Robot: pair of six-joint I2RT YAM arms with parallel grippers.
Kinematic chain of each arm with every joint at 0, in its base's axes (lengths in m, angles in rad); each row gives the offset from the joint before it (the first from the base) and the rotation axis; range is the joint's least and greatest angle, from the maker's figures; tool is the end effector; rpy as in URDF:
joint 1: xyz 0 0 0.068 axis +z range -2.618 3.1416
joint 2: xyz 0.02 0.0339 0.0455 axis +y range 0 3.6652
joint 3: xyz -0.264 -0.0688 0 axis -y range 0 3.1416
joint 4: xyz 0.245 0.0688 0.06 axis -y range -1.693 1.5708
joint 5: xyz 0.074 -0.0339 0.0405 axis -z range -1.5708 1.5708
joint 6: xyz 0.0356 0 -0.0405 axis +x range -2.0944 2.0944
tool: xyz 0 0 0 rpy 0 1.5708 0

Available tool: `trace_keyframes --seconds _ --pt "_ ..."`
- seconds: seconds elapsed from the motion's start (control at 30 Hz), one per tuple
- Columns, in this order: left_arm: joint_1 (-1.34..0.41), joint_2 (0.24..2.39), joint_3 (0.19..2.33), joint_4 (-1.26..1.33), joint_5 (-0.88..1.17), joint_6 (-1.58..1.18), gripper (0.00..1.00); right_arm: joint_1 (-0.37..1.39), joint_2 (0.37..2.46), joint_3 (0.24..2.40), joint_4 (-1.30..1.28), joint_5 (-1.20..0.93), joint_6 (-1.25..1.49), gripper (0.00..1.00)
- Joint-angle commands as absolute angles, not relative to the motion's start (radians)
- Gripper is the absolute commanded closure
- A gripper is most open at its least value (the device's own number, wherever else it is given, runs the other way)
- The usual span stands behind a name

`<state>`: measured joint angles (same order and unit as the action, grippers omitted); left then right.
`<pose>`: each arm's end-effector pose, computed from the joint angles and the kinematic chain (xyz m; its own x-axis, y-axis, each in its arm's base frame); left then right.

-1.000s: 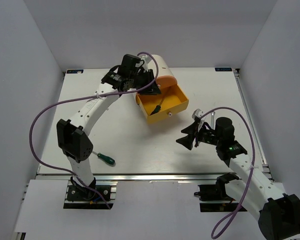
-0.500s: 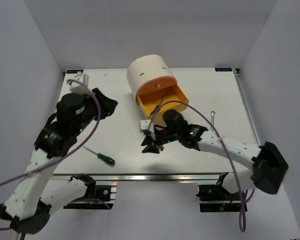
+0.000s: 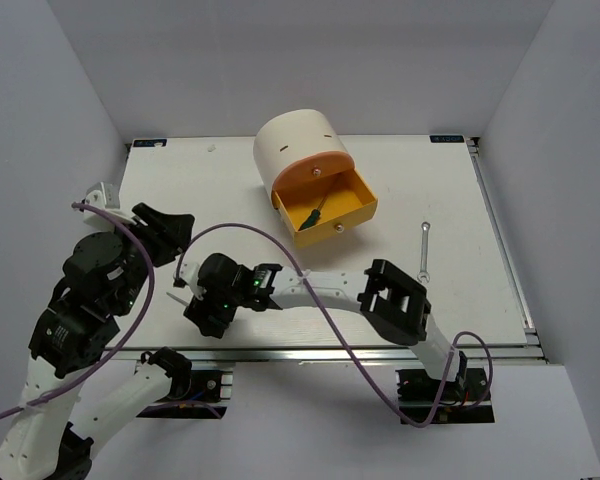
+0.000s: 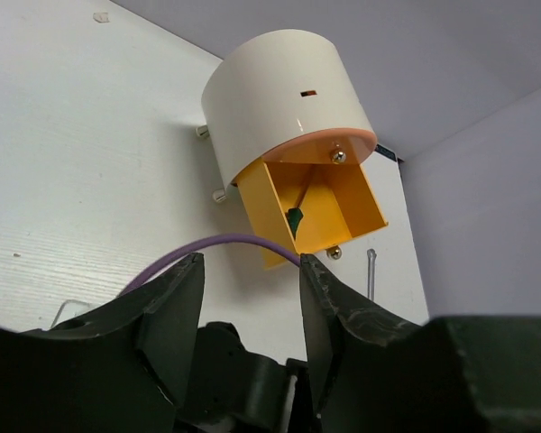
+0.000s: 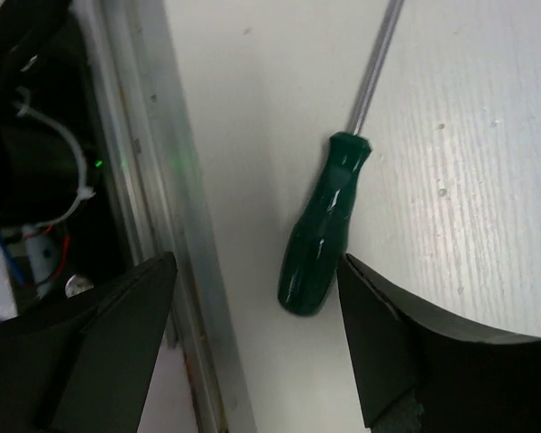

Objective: Sort the tools into containers

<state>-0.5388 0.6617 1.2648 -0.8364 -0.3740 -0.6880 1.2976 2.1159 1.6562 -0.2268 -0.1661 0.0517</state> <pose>0.0785 -0.0318 0.4393 -0.2629 -0.5315 -0.8052 0.0073 0.8335 -0.5525 0.1259 0.4710 0.2152 -0.2216 -0.6021 -0.7670 -0.9740 0.1743 0.1446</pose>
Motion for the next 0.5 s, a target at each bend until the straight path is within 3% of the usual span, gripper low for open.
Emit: trace_keyframes --seconds 0.0,0.3,0.47 --pt "-0.543 0.626 1.289 -0.882 -0.402 -0.681 0.43 1.287 2.157 1.746 -0.25 -0.026 0.107 0.22" --pt "-0.543 0.592 1.273 -0.914 -0.408 -0.696 0.42 1.302 2.266 1.746 -0.233 0.103 0.057 0.24" --pt "-0.543 0.595 1.275 -0.922 -0.399 -0.704 0.42 1.318 2.278 1.703 -0.203 0.136 0.032 0.35"
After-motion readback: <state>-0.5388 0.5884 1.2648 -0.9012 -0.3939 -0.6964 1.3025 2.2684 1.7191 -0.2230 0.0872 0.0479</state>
